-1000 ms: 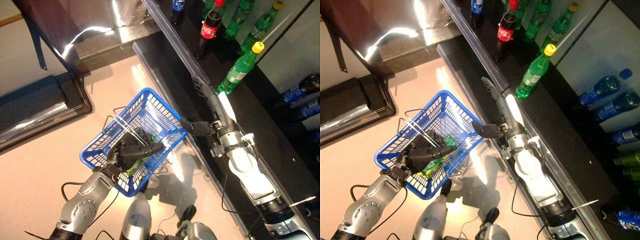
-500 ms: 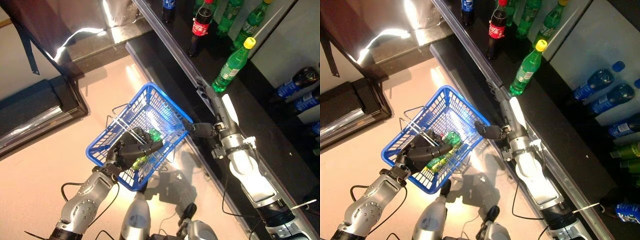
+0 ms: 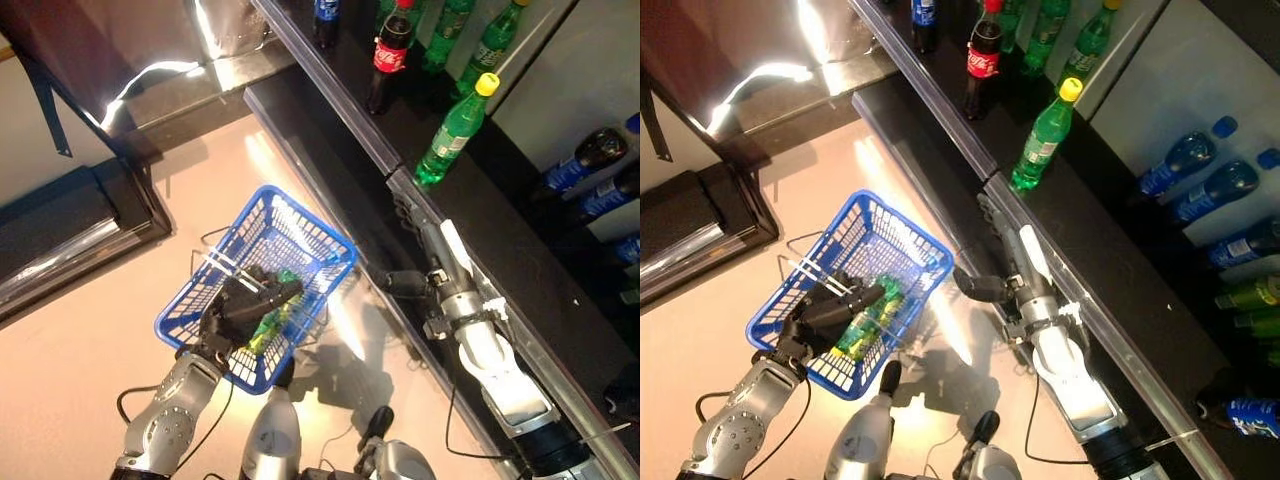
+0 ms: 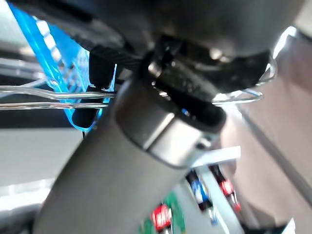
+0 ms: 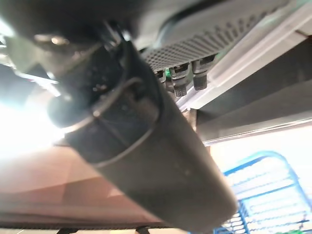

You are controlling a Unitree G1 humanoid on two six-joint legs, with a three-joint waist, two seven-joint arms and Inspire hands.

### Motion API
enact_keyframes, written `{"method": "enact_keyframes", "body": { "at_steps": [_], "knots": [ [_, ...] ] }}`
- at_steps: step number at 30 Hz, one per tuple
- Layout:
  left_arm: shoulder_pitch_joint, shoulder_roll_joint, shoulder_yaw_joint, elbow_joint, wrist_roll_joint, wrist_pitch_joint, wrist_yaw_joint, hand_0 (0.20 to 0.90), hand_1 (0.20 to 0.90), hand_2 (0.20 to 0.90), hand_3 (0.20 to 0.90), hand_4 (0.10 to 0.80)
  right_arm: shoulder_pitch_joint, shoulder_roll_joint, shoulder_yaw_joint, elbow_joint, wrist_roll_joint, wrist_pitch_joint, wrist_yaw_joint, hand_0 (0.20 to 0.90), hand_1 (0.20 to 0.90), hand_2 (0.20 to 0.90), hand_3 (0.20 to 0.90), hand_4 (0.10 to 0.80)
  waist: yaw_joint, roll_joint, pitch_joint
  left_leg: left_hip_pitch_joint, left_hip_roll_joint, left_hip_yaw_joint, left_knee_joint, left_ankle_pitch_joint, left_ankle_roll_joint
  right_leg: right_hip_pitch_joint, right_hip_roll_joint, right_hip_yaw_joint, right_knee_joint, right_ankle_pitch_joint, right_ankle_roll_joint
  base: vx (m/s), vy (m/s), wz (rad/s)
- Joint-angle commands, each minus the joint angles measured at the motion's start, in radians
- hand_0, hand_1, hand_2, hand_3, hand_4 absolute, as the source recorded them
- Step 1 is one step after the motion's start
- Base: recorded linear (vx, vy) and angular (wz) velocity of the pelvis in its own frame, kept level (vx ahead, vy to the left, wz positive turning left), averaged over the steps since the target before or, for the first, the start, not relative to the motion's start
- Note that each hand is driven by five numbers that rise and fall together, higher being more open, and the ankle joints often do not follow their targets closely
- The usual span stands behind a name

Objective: Pick up the drink and place into the basket.

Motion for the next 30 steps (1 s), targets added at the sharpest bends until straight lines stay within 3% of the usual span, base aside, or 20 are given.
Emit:
{"method": "enact_keyframes", "body": {
  "at_steps": [1, 30],
  "knots": [
    [-0.1, -0.055, 0.075, -0.117, -0.007, -0.337, -0.139, 0.3, 0.3, 0.3, 0.2, 0.1, 0.079, -0.052, 0.019, 0.091, 0.041, -0.115, 0.011, 0.9, 0.9, 0.9, 0.9, 0.8, -0.029, 0.057, -0.399, 0.012, 0.022, 0.047, -0.03, -0.003, -0.012, 0.025, 0.006, -0.009, -0.001, -0.009, 0.008, 0.031, 0.012, -0.06],
    [-0.135, -0.092, 0.07, 0.335, 0.196, -0.322, -0.024, 0.3, 0.3, 0.3, 0.2, 0.1, 0.125, 0.013, 0.037, 0.483, -0.005, -0.134, 0.075, 0.9, 0.9, 0.9, 0.9, 0.8, -0.07, 0.049, -0.405, 0.04, 0.021, 0.058, -0.03, -0.02, -0.004, 0.026, 0.008, 0.014, 0.005, -0.004, 0.01, 0.012, 0.0, -0.02]
  ]
}}
